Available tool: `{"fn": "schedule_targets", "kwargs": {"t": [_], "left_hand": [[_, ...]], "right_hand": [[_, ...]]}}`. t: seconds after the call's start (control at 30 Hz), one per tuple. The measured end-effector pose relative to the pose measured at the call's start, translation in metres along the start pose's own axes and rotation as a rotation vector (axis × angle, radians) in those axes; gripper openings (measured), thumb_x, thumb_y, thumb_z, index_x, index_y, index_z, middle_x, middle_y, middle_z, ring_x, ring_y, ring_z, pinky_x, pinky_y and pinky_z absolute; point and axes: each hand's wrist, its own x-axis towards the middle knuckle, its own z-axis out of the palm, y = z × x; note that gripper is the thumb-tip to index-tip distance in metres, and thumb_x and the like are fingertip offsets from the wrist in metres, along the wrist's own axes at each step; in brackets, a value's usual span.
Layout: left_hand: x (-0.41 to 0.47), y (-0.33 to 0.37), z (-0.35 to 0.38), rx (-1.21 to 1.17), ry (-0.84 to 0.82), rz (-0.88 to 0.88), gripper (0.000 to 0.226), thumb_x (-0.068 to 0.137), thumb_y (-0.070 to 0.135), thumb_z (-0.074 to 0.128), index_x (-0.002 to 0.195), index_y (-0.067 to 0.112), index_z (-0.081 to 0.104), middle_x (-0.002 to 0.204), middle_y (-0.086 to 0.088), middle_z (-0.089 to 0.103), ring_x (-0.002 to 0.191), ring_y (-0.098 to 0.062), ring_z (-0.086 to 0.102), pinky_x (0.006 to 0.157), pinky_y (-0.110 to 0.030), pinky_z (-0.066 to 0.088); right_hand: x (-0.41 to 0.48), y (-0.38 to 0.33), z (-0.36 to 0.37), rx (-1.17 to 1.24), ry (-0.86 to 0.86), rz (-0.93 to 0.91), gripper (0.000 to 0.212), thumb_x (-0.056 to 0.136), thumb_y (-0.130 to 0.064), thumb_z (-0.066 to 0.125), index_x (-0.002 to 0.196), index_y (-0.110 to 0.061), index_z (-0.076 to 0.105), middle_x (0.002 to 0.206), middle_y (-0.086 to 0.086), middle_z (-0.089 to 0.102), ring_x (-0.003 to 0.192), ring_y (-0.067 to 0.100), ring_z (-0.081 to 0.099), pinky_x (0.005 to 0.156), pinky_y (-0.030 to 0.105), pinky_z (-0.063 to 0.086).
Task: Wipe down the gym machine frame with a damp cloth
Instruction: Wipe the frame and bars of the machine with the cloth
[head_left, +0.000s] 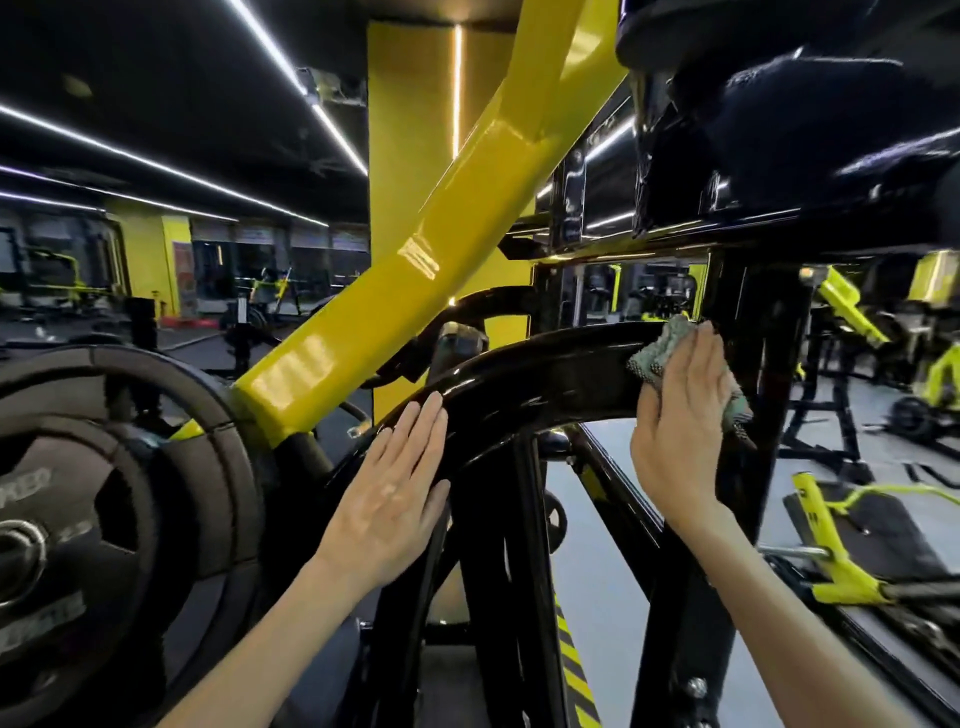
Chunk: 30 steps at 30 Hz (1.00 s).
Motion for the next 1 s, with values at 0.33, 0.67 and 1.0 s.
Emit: {"fn": "schedule_targets", "kwargs": {"t": [0.33,0.67,1.0], "left_hand": [[-0.001,0.001,0.009,-0.037,0.038,-0.021,0.064,0.104,0.036,0.029,0.158,0.009,0.007,0.167,-0.006,0.002,0.154,-0.023,0.005,0.123,-0.035,0.009],[-0.021,-0.008,0.01,0.092,0.064,-0.125,0.06,0.104,0.033,0.029,0.157,0.011,0.014,0.166,-0.007,0.01,0.153,-0.022,0.008,0.121,-0.039,0.011],[-0.064,-0.049,-0.016,0.169,0.067,-0.247,0.061,0.101,0.032,0.035,0.156,0.009,0.024,0.165,-0.008,0.015,0.152,-0.023,0.013,0.119,-0.044,0.016]], "right_hand": [[-0.003,0.013,0.017,0.043,0.146,-0.065,0.055,0.105,-0.031,0.021,0.153,-0.009,0.006,0.162,0.003,0.005,0.151,0.014,-0.004,0.121,0.031,-0.008],[-0.001,0.007,0.022,0.056,0.226,-0.035,0.052,0.105,-0.023,0.03,0.154,-0.008,0.02,0.161,0.008,0.016,0.15,0.016,0.001,0.12,0.032,-0.01],[-0.035,-0.083,0.057,0.092,0.116,-0.093,0.055,0.103,-0.021,0.03,0.153,-0.006,0.015,0.161,0.01,0.015,0.151,0.02,0.002,0.12,0.034,-0.01]]}}
